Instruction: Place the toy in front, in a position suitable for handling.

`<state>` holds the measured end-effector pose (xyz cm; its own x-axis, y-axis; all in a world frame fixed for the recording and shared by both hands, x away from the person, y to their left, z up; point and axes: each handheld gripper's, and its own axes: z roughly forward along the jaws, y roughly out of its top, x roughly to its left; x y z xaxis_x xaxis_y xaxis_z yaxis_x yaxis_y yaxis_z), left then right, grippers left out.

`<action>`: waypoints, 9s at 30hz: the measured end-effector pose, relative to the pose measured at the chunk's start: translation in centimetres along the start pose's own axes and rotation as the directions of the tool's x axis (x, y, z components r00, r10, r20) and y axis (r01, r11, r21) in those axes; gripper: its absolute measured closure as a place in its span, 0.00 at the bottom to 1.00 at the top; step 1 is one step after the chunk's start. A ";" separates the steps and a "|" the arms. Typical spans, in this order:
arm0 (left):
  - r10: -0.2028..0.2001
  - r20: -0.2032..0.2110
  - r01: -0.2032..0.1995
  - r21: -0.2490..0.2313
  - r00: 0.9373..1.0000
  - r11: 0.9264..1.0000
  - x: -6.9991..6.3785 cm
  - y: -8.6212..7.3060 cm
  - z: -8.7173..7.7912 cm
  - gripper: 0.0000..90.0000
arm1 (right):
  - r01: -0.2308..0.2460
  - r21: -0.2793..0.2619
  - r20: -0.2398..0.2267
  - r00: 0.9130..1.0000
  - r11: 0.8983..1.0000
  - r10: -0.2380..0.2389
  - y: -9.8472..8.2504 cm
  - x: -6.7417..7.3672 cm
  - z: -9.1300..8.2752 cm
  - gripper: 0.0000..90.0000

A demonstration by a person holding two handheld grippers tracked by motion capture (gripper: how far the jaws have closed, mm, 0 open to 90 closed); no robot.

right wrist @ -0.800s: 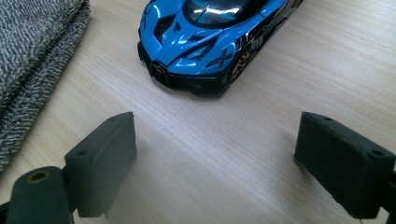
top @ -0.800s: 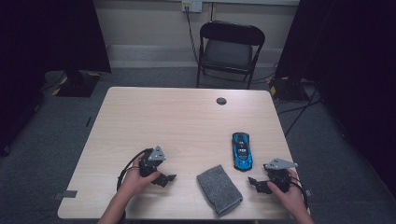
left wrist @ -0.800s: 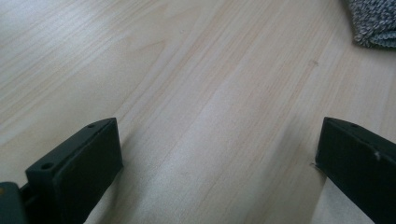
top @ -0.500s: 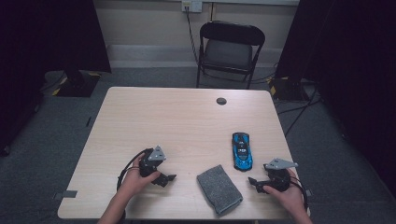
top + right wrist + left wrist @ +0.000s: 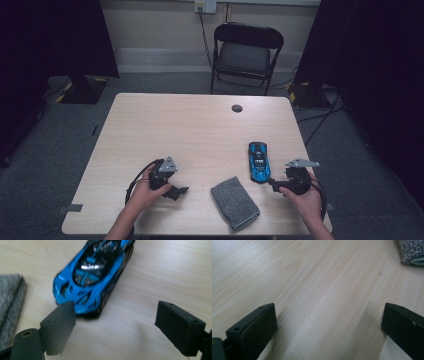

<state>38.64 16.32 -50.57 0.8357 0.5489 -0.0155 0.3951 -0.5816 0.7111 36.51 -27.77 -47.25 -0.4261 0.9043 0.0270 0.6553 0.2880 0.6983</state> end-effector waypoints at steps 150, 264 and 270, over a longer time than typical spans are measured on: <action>0.012 0.015 -0.012 0.004 1.000 1.000 0.2 0.0 -0.1 0.00 | 0.107 -0.039 -0.007 0.994 0.993 -0.108 14.6 6.5 9.4 0.28; -0.013 -0.009 0.013 -0.002 1.000 1.000 -0.2 0.0 0.0 0.00 | 0.185 -0.076 -0.145 0.970 0.980 -0.194 7.3 6.0 11.8 0.26; 0.009 0.027 -0.008 -0.037 1.000 0.999 -0.9 0.6 -0.2 0.33 | 0.183 -0.075 -0.142 0.971 0.980 -0.192 7.3 6.1 11.8 0.26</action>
<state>38.04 15.68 -49.99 0.8495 0.5268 -0.0280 0.3736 -0.5634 0.7369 46.07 -16.46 -50.44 -0.6280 0.7782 -0.0065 0.5175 0.4238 0.7434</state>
